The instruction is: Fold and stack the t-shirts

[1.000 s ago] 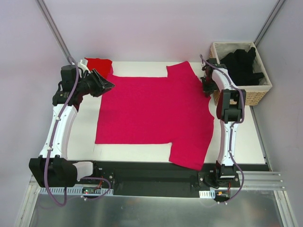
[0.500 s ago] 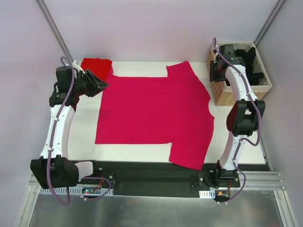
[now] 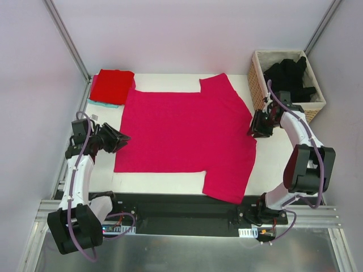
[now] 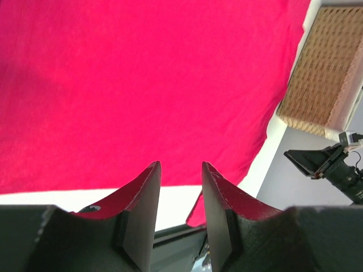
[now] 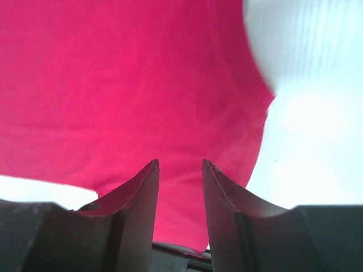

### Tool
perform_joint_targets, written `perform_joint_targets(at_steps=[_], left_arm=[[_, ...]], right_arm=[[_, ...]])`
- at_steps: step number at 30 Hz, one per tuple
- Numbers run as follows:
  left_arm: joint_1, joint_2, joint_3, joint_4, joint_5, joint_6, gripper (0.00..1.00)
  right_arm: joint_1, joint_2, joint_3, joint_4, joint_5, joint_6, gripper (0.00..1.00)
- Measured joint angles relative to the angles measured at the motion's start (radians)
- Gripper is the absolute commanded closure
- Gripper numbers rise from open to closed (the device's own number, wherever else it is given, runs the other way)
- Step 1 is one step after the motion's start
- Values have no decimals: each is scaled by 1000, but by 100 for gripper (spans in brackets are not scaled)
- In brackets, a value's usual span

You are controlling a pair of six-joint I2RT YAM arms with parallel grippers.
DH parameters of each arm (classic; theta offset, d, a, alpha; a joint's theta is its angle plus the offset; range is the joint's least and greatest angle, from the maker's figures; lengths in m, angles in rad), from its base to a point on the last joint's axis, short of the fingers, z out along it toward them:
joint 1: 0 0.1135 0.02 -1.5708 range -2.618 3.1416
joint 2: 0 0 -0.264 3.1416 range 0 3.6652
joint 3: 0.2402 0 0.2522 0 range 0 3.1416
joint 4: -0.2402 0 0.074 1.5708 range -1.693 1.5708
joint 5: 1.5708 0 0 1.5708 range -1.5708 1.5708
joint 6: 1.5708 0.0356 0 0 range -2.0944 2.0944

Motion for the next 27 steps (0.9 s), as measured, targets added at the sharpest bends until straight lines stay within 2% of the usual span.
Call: perform_joint_targets(at_steps=[7, 13, 19, 27], left_arm=[[0, -1, -16, -125, -33, 68, 65], [0, 72, 17, -239, -91, 159, 61], [0, 31, -28, -279, -92, 186, 45], [0, 14, -70, -352, -95, 170, 45]], right_arm=[[-26, -227, -195, 4, -77, 43, 58], [-28, -316, -306, 10, -121, 76, 55], [-28, -406, -420, -10, -145, 98, 53], [-26, -549, -467, -190, -54, 109, 53]])
